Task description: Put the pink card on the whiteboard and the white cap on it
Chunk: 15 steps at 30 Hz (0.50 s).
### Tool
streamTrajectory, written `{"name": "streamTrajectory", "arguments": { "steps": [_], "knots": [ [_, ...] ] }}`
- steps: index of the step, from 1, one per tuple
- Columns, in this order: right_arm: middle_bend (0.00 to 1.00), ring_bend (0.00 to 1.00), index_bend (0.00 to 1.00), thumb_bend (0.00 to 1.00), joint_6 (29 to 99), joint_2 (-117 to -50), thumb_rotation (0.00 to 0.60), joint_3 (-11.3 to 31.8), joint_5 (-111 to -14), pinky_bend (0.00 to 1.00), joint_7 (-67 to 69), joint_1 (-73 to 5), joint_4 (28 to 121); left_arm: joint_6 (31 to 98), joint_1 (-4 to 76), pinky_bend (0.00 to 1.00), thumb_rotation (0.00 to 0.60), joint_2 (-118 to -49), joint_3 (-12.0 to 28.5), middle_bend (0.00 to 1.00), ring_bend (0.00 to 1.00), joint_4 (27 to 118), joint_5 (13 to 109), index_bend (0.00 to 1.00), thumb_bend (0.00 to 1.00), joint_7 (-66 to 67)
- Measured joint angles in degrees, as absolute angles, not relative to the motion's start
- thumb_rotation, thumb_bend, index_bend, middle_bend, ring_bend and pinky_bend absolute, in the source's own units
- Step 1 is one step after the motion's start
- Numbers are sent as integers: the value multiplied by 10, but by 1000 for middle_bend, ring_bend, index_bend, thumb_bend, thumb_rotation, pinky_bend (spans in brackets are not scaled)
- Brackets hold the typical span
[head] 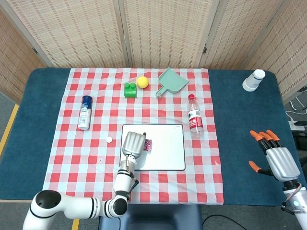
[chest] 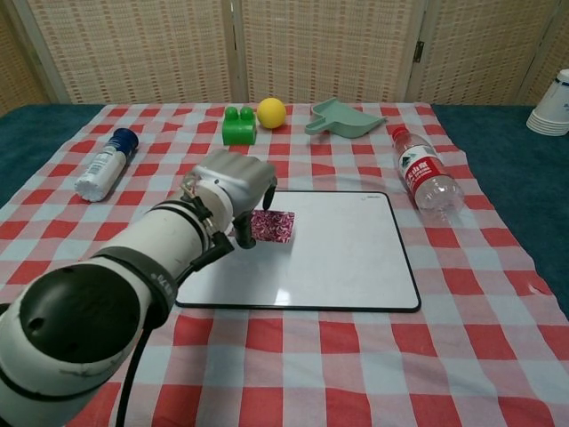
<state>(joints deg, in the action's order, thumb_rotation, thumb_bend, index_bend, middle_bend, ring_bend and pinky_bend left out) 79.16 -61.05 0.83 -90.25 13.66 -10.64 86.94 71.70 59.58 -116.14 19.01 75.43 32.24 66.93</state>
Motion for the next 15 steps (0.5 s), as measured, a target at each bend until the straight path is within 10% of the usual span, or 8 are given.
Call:
{"name": "streamTrajectory", "arguments": {
  "steps": [15],
  "knots": [
    [140, 2, 20, 212, 784, -608, 600, 12, -896, 72, 151, -110, 862, 691, 620, 1000, 600, -1208, 219, 1000, 1000, 682, 323, 332, 215, 652]
  ]
}}
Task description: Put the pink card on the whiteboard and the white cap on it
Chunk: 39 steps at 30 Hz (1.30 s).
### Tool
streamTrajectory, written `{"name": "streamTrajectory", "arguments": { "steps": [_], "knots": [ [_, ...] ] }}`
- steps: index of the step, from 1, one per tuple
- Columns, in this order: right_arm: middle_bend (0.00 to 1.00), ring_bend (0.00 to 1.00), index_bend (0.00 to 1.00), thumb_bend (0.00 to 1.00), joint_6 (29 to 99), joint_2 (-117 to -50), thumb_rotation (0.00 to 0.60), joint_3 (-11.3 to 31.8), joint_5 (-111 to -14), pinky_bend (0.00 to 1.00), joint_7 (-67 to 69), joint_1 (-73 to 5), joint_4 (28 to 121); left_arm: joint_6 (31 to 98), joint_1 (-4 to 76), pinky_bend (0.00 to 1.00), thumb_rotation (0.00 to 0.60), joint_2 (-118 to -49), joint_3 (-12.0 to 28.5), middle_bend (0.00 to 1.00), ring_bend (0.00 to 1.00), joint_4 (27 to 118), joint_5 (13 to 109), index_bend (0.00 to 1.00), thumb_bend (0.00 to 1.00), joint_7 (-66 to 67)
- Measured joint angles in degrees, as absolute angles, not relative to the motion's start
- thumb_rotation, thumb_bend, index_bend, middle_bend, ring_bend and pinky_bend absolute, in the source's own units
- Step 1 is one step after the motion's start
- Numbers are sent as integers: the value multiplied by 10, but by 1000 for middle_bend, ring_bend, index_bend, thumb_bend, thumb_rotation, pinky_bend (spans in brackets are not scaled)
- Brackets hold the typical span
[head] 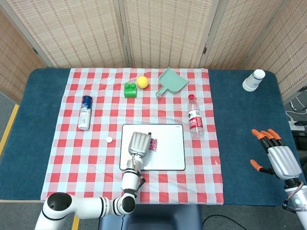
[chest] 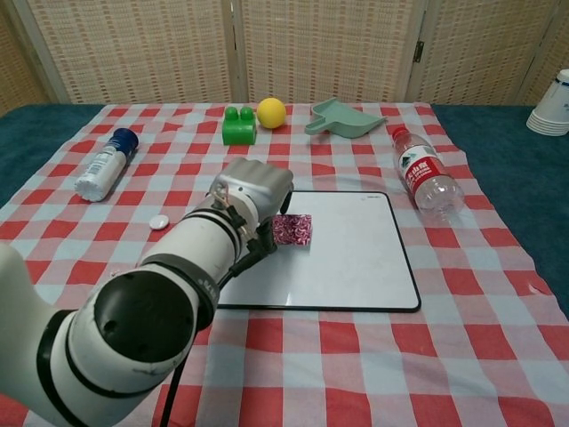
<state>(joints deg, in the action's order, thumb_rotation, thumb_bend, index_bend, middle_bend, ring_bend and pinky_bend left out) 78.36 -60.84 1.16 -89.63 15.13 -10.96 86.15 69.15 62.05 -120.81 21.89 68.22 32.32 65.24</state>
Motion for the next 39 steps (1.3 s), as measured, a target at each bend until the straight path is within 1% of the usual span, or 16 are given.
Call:
{"name": "streamTrajectory", "arguments": {
  "steps": [7, 14, 19, 22, 26, 33, 39],
  "knots": [
    [140, 3, 20, 211, 784, -611, 600, 11, -899, 73, 143, -110, 864, 705, 613, 1000, 600, -1178, 220, 1000, 1000, 729, 316, 300, 215, 674],
    [140, 4, 20, 212, 783, -612, 600, 11, -897, 72, 139, -110, 864, 721, 600, 1000, 600, -1150, 212, 1000, 1000, 756, 311, 316, 209, 688],
    [140, 5, 19, 212, 778, -615, 600, 10, -898, 72, 133, -111, 865, 728, 573, 1000, 600, -1085, 195, 1000, 1000, 773, 296, 352, 246, 704],
    [140, 5, 20, 211, 778, -615, 600, 10, -896, 72, 131, -112, 865, 721, 557, 1000, 600, -1048, 182, 1000, 1000, 783, 283, 359, 250, 709],
    [140, 5, 20, 212, 775, -617, 600, 12, -892, 72, 129, -112, 863, 710, 542, 1000, 600, -1017, 171, 1000, 1000, 805, 261, 360, 249, 712],
    [140, 6, 20, 211, 771, -620, 600, 11, -893, 72, 123, -114, 863, 704, 530, 1000, 600, -997, 157, 1000, 1000, 834, 261, 360, 249, 686],
    [140, 6, 20, 211, 772, -620, 600, 11, -892, 72, 124, -114, 862, 701, 533, 1000, 600, -1001, 150, 1000, 1000, 826, 259, 369, 247, 679]
  ]
}}
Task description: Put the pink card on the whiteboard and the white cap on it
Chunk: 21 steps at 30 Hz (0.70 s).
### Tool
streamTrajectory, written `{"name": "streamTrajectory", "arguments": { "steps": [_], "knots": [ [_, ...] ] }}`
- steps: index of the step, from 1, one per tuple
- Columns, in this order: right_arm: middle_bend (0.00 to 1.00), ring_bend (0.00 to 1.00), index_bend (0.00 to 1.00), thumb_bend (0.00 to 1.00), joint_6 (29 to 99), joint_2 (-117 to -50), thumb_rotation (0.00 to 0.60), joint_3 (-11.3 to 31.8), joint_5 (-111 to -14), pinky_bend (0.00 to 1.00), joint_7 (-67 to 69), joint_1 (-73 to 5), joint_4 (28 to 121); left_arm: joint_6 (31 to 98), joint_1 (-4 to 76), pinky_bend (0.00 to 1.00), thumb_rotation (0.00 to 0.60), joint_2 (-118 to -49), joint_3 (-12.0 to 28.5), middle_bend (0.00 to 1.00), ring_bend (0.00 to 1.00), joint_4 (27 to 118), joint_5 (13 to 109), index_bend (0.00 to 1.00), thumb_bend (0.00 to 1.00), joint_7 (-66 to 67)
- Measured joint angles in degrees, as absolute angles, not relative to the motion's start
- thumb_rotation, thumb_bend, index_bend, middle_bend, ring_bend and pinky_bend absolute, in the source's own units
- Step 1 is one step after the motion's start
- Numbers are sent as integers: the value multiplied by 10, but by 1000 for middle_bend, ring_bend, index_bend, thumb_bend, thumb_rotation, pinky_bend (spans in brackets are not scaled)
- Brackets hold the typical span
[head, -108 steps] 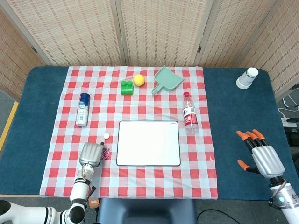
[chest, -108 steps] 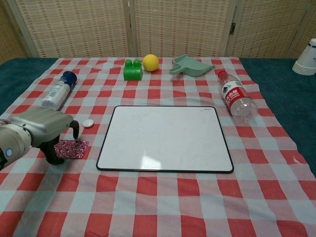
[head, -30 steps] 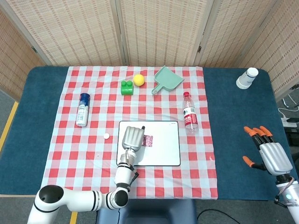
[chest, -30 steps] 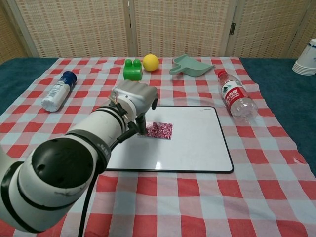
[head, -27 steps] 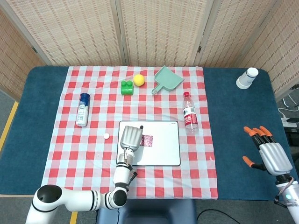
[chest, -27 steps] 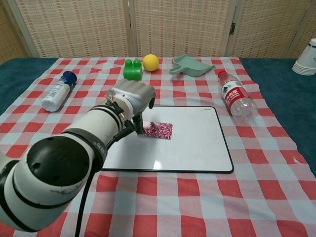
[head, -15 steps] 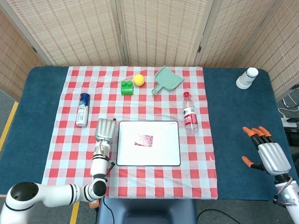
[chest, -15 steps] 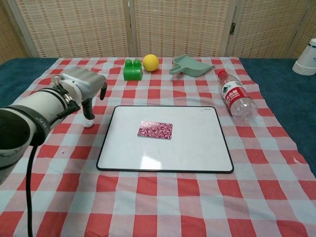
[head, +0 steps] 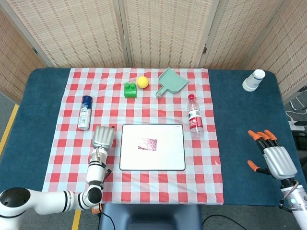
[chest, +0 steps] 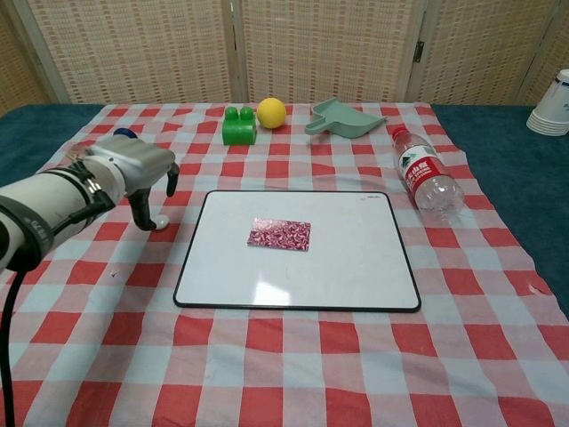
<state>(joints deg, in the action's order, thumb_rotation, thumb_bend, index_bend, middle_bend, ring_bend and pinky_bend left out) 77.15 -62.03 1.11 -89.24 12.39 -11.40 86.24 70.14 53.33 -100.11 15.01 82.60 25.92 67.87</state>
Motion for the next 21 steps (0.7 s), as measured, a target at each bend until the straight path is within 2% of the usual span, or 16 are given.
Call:
{"name": "streamTrajectory", "arguments": {
  "steps": [21],
  "knots": [
    [140, 6, 20, 212, 767, -621, 600, 13, -886, 72, 121, -115, 862, 687, 542, 1000, 600, -1020, 130, 1000, 1000, 780, 254, 392, 250, 668]
  ]
}}
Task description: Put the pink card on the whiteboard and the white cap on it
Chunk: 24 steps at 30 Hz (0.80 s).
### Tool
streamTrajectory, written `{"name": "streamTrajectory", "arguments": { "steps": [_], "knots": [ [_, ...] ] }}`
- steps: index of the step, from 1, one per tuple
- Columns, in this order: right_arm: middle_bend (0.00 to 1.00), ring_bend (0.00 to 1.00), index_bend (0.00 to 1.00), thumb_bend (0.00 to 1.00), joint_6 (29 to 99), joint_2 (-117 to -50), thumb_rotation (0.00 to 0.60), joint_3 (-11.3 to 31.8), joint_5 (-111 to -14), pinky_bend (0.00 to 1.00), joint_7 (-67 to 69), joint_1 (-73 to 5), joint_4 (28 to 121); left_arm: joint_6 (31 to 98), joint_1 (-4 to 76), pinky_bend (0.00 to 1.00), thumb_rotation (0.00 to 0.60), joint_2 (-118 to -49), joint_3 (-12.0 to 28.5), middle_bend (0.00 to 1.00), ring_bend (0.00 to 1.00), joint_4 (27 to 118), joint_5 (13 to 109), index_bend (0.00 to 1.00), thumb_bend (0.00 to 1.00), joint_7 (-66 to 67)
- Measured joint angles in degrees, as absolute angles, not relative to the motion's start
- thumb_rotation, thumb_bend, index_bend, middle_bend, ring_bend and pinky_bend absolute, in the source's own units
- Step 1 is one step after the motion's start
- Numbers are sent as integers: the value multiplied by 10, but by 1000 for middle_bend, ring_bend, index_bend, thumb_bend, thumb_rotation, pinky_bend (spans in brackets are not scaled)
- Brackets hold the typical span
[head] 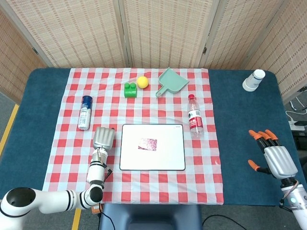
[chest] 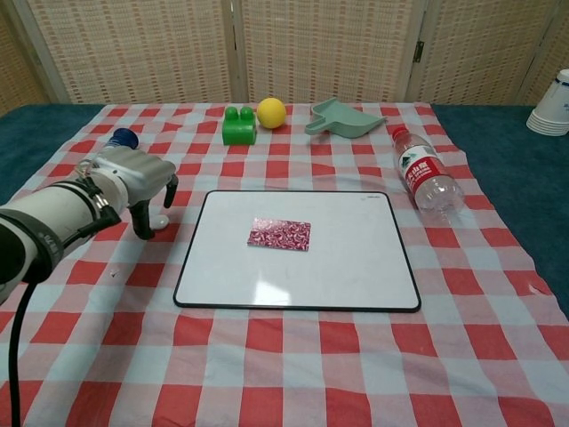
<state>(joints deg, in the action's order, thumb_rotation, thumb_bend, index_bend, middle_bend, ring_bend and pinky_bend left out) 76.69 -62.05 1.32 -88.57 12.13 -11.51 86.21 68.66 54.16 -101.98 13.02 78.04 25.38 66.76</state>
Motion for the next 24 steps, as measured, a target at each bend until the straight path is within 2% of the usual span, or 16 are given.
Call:
{"name": "streamTrajectory", "arguments": {
  "steps": [24],
  "knots": [
    [140, 6, 20, 211, 765, -620, 600, 14, -883, 72, 121, -115, 862, 676, 540, 1000, 600, -1040, 124, 1000, 1000, 737, 265, 417, 260, 662]
  ]
}}
